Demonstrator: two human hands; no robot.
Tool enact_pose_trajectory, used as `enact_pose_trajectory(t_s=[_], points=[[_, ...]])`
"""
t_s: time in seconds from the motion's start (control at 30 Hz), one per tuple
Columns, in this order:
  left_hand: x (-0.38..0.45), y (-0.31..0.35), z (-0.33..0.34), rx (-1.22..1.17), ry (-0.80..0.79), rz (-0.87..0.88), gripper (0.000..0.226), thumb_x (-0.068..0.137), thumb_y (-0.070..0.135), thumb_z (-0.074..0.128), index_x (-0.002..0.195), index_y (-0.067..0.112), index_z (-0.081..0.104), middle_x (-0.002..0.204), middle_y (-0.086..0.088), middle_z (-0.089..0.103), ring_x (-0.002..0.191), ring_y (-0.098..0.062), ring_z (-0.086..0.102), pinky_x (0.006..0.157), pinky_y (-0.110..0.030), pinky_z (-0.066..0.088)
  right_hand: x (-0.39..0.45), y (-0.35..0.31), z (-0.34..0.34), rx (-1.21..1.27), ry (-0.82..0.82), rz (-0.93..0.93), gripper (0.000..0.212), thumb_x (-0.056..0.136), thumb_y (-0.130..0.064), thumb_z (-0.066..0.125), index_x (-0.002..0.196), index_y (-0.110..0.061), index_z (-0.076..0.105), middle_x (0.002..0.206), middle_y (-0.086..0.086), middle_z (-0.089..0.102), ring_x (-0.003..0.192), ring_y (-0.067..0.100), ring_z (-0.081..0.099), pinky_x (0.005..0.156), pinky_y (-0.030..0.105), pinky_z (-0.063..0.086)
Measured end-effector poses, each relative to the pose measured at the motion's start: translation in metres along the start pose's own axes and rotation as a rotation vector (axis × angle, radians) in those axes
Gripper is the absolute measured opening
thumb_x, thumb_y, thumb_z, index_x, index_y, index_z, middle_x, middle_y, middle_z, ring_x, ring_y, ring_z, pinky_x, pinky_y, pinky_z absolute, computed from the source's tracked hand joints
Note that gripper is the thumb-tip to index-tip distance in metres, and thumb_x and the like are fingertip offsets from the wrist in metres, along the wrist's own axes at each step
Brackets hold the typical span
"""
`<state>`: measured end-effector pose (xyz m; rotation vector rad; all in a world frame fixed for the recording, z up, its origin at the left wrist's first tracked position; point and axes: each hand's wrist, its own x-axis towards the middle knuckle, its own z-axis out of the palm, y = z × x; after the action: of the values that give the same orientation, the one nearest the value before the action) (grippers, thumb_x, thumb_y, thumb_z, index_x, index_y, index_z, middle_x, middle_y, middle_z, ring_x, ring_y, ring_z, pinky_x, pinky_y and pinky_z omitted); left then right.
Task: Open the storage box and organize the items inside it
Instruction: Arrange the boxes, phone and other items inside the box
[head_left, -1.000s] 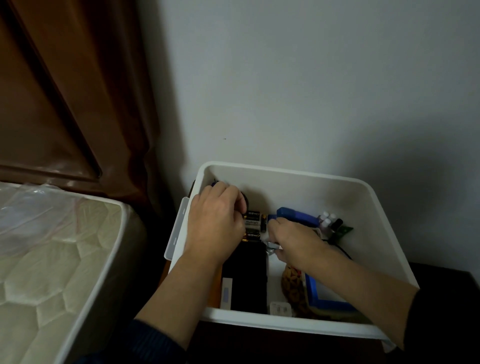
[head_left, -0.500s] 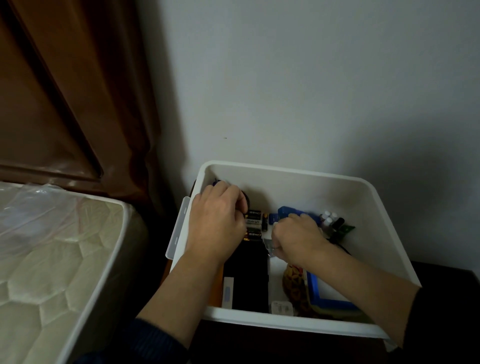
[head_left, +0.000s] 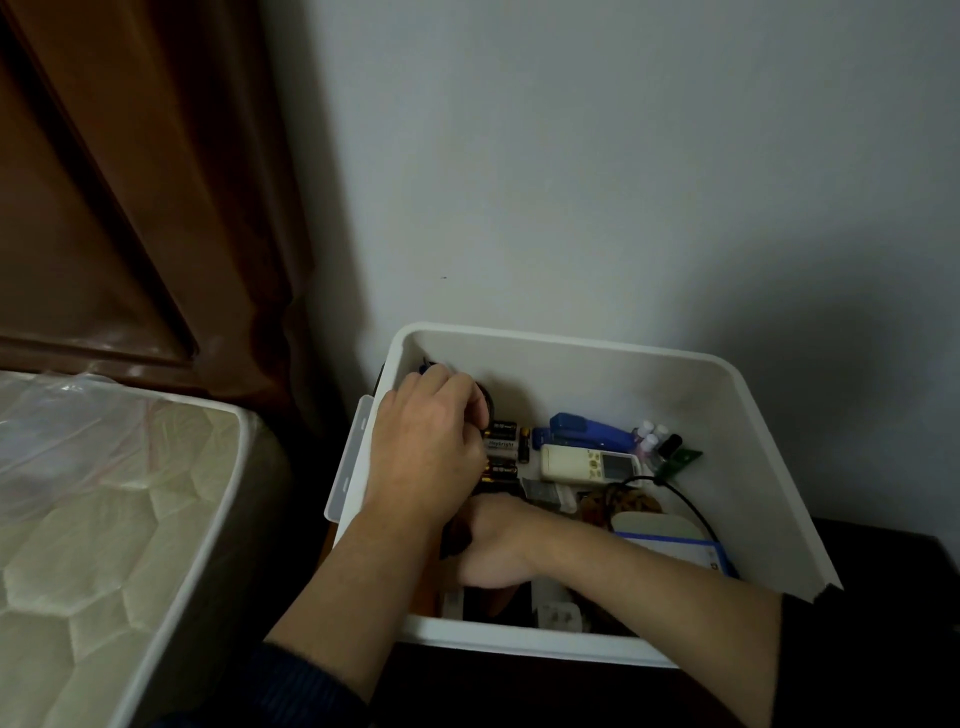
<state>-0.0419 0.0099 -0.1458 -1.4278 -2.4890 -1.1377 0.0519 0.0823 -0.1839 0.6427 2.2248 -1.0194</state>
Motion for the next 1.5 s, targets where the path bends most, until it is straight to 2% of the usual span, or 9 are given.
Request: enact_pose_trajectory(t_s=[0.13, 0.27, 0.4, 0.53, 0.73, 1.03, 1.17, 1.27, 1.5], points=[[0.000, 0.000, 0.000, -0.007, -0.015, 0.011, 0.025, 0.071, -0.006, 0.063, 0.076, 0.019, 0.061, 0.084, -0.003, 0.061, 0.082, -0.030, 0.057, 0.072, -0.047, 0.048, -0.011, 0.022, -0.032, 0.285, -0.040, 0.130, 0.031, 0.097, -0.021, 0.073, 0.126, -0.012, 0.067, 0.103, 0.008, 0.076, 0.088, 0.019, 0.079, 0.066, 0.025, 0.063], [0.001, -0.001, 0.002, -0.027, -0.018, 0.007, 0.024, 0.072, -0.006, 0.062, 0.076, 0.018, 0.061, 0.085, -0.003, 0.060, 0.084, -0.029, 0.057, 0.074, -0.043, 0.048, -0.029, 0.053, -0.073, 0.318, 0.168, 0.145, 0.014, 0.103, -0.015, 0.064, 0.115, -0.022, 0.067, 0.107, 0.017, 0.076, 0.092, 0.025, 0.079, 0.082, 0.037, 0.066], [0.000, 0.000, 0.002, -0.048, -0.018, 0.001, 0.028, 0.073, -0.005, 0.062, 0.075, 0.022, 0.057, 0.085, -0.001, 0.060, 0.085, -0.027, 0.056, 0.076, -0.043, 0.049, -0.032, 0.068, -0.086, 0.183, 0.291, 0.217, 0.016, 0.102, -0.014, 0.066, 0.117, -0.017, 0.072, 0.097, 0.013, 0.069, 0.090, 0.029, 0.076, 0.074, 0.037, 0.067], [-0.001, 0.002, 0.001, -0.047, -0.029, -0.011, 0.028, 0.076, -0.005, 0.063, 0.076, 0.023, 0.056, 0.087, 0.001, 0.059, 0.086, -0.023, 0.055, 0.077, -0.040, 0.050, -0.023, 0.065, -0.080, 0.091, 0.285, 0.328, 0.020, 0.095, -0.015, 0.073, 0.112, -0.005, 0.075, 0.084, 0.007, 0.074, 0.069, 0.018, 0.075, 0.061, 0.027, 0.065], [-0.001, 0.001, 0.000, -0.038, -0.054, -0.018, 0.022, 0.078, -0.004, 0.063, 0.077, 0.018, 0.062, 0.088, 0.000, 0.060, 0.087, -0.024, 0.056, 0.079, -0.043, 0.051, -0.007, 0.066, -0.067, 0.107, 0.285, 0.350, 0.018, 0.091, -0.012, 0.078, 0.107, -0.004, 0.075, 0.092, 0.017, 0.078, 0.070, 0.025, 0.080, 0.072, 0.039, 0.067], [-0.001, 0.001, 0.001, -0.069, -0.090, -0.025, 0.022, 0.080, -0.004, 0.063, 0.078, 0.017, 0.062, 0.090, 0.001, 0.059, 0.091, -0.022, 0.055, 0.082, -0.041, 0.051, -0.005, 0.071, -0.063, 0.167, 0.195, 0.369, 0.039, 0.087, -0.029, 0.086, 0.114, -0.006, 0.072, 0.087, 0.009, 0.081, 0.068, 0.018, 0.080, 0.075, 0.031, 0.066], [-0.002, 0.001, 0.001, -0.065, -0.095, -0.019, 0.022, 0.080, -0.005, 0.062, 0.078, 0.017, 0.062, 0.090, 0.001, 0.058, 0.090, -0.022, 0.054, 0.081, -0.040, 0.050, -0.007, 0.068, -0.058, 0.211, 0.158, 0.391, 0.049, 0.089, -0.036, 0.084, 0.122, -0.004, 0.068, 0.062, -0.009, 0.075, 0.071, 0.010, 0.077, 0.079, 0.024, 0.063], [-0.002, 0.000, 0.002, -0.051, -0.104, -0.031, 0.023, 0.080, -0.004, 0.062, 0.078, 0.019, 0.060, 0.090, 0.002, 0.058, 0.090, -0.021, 0.053, 0.080, -0.038, 0.049, -0.010, 0.066, -0.056, 0.260, 0.164, 0.378, 0.052, 0.090, -0.037, 0.083, 0.127, -0.005, 0.066, 0.057, -0.012, 0.072, 0.061, 0.003, 0.073, 0.064, 0.017, 0.059], [-0.002, -0.002, 0.005, -0.046, -0.120, -0.019, 0.026, 0.081, -0.003, 0.063, 0.078, 0.022, 0.059, 0.089, 0.005, 0.057, 0.089, -0.018, 0.052, 0.078, -0.034, 0.049, -0.013, 0.067, -0.053, 0.199, 0.186, 0.349, 0.055, 0.091, -0.042, 0.081, 0.130, -0.006, 0.066, 0.077, -0.001, 0.078, 0.069, 0.009, 0.077, 0.073, 0.022, 0.063]])
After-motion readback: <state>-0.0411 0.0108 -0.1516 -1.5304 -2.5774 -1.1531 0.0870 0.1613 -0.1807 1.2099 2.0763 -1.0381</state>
